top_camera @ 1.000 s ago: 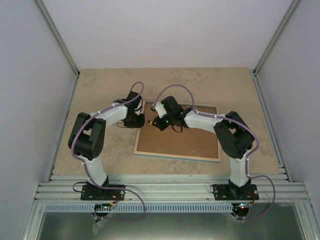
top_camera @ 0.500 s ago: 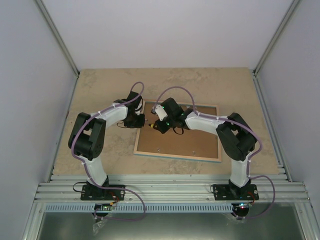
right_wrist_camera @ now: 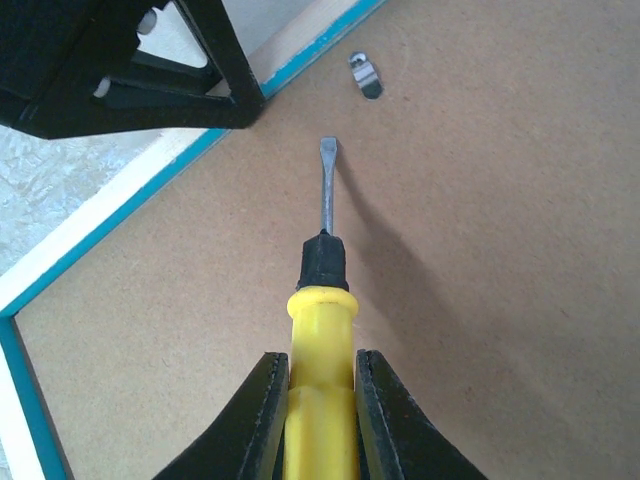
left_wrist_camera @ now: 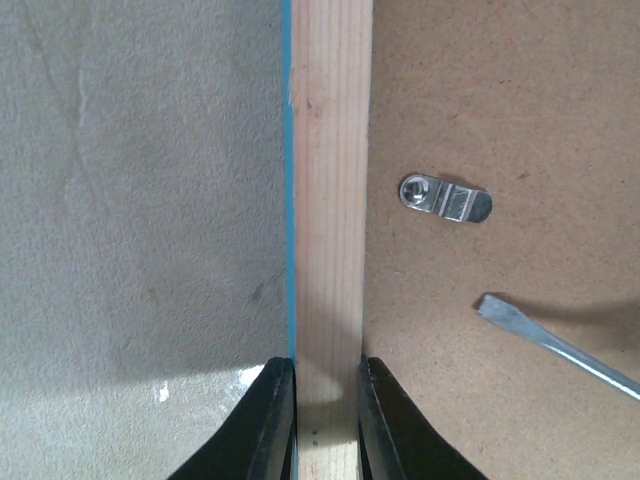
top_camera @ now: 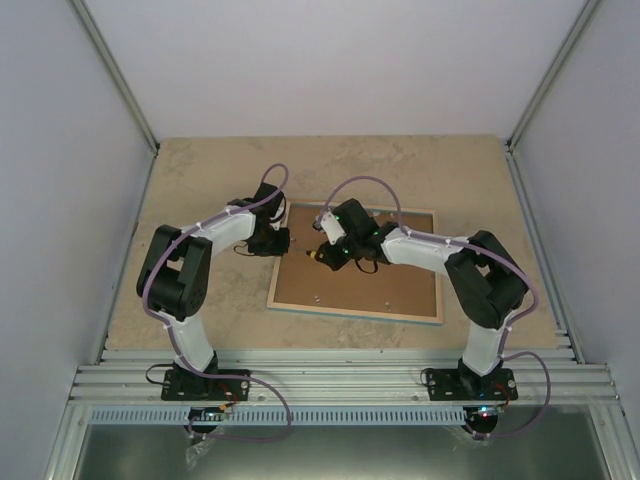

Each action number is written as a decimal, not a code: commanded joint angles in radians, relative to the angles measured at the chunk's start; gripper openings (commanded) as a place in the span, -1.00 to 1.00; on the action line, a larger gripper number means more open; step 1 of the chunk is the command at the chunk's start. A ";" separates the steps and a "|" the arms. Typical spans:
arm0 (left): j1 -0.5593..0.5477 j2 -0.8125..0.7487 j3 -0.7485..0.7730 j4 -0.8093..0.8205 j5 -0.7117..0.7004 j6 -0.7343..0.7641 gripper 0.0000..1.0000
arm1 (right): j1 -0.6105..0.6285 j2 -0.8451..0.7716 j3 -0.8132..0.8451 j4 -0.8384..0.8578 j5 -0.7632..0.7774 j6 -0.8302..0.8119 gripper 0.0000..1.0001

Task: Take the photo out of the frame

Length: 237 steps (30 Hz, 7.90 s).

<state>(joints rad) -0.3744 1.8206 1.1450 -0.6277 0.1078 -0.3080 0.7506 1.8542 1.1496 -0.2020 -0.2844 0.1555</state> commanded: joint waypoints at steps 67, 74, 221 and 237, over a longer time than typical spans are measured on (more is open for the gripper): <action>-0.052 -0.218 0.026 0.022 -0.320 0.118 0.33 | -0.160 -0.468 -0.444 0.448 0.184 0.141 -0.99; 0.068 -0.130 0.041 0.077 -0.190 0.330 0.34 | -0.160 -0.470 -0.446 0.449 0.180 0.140 -0.99; -0.016 -0.147 -0.162 0.051 0.075 -0.023 -0.67 | 0.074 0.062 0.048 -0.062 -0.086 -0.056 -0.99; -0.016 -0.142 -0.160 0.045 0.065 -0.022 -0.67 | 0.075 0.032 0.049 -0.127 -0.045 -0.084 -0.99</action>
<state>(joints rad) -0.3820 1.6722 0.9623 -0.5930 0.1547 -0.3199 0.8062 1.9091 1.2148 -0.2218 -0.3122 0.0883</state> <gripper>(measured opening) 0.168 0.160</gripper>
